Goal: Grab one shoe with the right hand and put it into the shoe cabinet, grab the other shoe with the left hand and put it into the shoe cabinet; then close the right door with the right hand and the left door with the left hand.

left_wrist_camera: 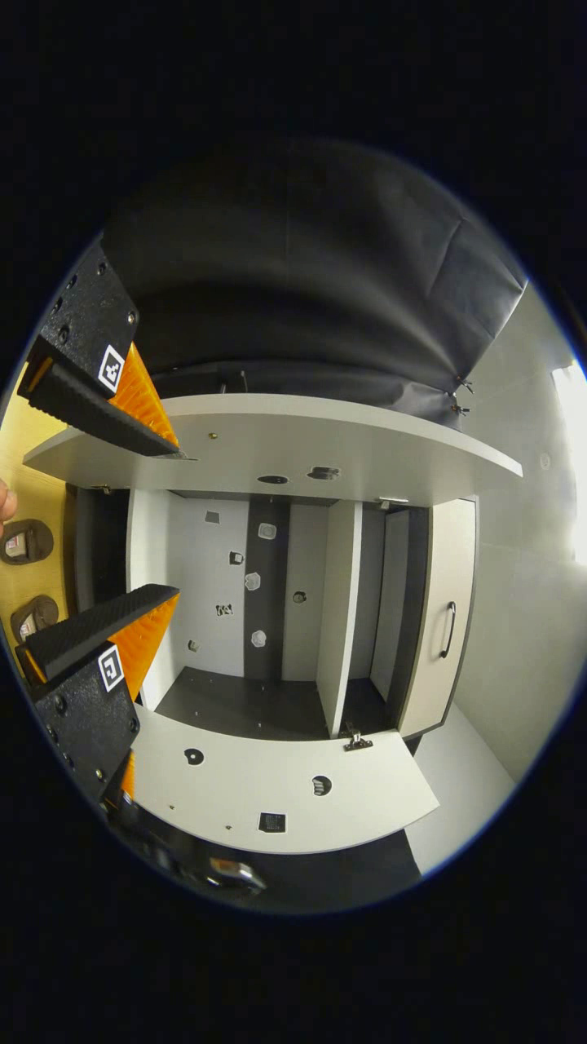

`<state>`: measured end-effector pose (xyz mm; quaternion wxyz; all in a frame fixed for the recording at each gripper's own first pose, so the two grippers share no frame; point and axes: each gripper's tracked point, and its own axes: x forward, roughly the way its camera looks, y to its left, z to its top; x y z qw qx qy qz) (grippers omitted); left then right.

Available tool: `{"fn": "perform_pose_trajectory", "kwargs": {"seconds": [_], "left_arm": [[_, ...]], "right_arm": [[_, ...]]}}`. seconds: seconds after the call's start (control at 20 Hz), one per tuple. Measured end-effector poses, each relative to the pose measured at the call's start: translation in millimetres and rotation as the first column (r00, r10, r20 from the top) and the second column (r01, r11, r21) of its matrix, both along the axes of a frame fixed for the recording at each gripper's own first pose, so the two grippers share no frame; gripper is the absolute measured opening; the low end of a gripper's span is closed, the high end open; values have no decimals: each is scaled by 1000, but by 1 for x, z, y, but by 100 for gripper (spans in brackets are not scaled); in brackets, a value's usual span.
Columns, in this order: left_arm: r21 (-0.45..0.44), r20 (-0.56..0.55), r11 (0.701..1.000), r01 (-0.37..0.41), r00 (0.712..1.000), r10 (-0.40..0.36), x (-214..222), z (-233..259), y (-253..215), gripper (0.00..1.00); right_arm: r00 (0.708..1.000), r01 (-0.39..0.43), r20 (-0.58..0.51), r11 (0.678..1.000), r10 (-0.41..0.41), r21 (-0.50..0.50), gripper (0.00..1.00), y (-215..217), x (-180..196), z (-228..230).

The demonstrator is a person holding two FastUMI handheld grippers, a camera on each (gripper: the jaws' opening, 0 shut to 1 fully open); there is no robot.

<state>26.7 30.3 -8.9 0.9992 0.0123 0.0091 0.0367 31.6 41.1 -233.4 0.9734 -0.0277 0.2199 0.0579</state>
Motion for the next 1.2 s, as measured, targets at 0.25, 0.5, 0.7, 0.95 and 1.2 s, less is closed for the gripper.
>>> {"fn": "perform_pose_trajectory", "kwargs": {"seconds": [0.25, 0.5, 0.7, 0.95, 1.2], "left_arm": [[14, 7, 999, -40, 999, 40, -5, 3, 16, 96], [32, 6, 992, -119, 993, 119, -16, 3, 42, 96], [51, -4, 980, -194, 981, 194, -27, 2, 66, 96], [55, -11, 965, -256, 966, 257, -40, 2, 84, 93], [37, -7, 960, -279, 960, 279, -44, 2, 90, 96]], "right_arm": [[961, -93, -265, 995, 81, -33, 97, 19, -22, -132], [855, -158, -505, 987, 119, -34, 97, 29, -54, -248], [778, -190, -618, 980, 113, -60, 79, 27, -71, -313], [731, -203, -678, 974, 82, -102, 57, 24, -76, -349], [743, -188, -669, 970, 37, -155, 19, 17, -71, -346]]}}
